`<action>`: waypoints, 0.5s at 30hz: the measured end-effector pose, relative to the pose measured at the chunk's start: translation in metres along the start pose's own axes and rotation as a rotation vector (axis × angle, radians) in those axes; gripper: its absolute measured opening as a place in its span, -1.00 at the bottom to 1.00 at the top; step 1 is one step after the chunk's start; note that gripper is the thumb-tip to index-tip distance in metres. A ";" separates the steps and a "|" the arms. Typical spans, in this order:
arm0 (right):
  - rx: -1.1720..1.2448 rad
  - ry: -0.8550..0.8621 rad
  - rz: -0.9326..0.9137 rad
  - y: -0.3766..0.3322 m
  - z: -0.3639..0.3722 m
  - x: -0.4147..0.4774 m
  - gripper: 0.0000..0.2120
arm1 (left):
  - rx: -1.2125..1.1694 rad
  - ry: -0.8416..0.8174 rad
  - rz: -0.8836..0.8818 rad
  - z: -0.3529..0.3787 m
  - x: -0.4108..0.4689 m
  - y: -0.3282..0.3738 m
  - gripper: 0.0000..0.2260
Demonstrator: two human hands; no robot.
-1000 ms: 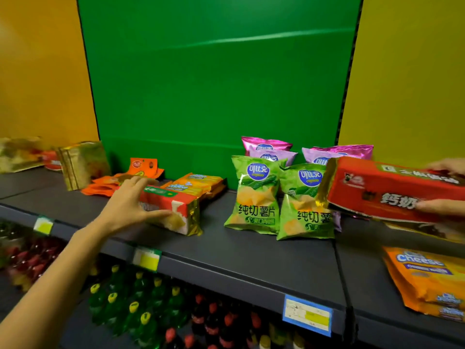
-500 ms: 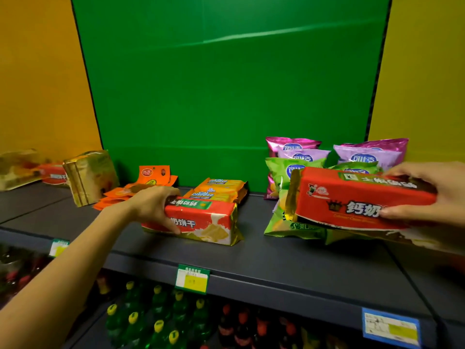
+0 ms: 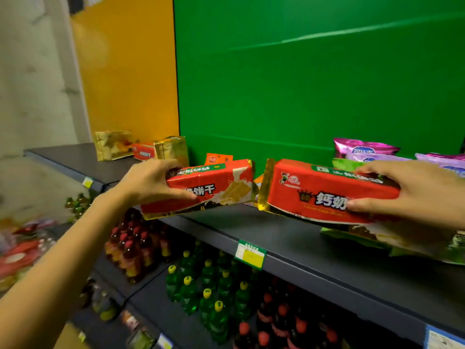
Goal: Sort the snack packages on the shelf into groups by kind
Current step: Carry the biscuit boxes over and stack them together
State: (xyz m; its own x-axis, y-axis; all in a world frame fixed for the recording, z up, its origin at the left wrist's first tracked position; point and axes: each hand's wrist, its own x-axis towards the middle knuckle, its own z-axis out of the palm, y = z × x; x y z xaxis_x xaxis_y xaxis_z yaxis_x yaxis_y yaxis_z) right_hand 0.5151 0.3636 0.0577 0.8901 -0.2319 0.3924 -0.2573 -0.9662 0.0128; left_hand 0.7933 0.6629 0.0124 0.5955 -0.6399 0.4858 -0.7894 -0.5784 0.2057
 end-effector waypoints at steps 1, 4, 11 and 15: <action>0.000 -0.020 -0.037 -0.012 0.004 0.009 -0.09 | 0.028 0.021 -0.033 -0.005 -0.013 -0.009 0.01; 0.018 -0.027 -0.136 -0.049 0.018 0.033 -0.21 | 0.095 0.035 -0.146 -0.021 -0.052 -0.038 0.07; 0.106 -0.070 -0.276 -0.125 0.055 0.091 -0.21 | 0.168 0.043 -0.349 -0.047 -0.115 -0.105 0.06; 0.087 -0.064 -0.300 -0.174 0.075 0.126 -0.21 | 0.174 0.041 -0.405 -0.056 -0.127 -0.150 0.03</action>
State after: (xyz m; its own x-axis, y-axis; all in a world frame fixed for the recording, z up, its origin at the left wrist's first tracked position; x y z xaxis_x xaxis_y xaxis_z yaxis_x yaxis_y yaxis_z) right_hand 0.7004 0.4939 0.0359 0.9440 0.0605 0.3243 0.0506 -0.9980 0.0390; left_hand 0.8274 0.8594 -0.0328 0.8423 -0.3259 0.4294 -0.4548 -0.8572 0.2417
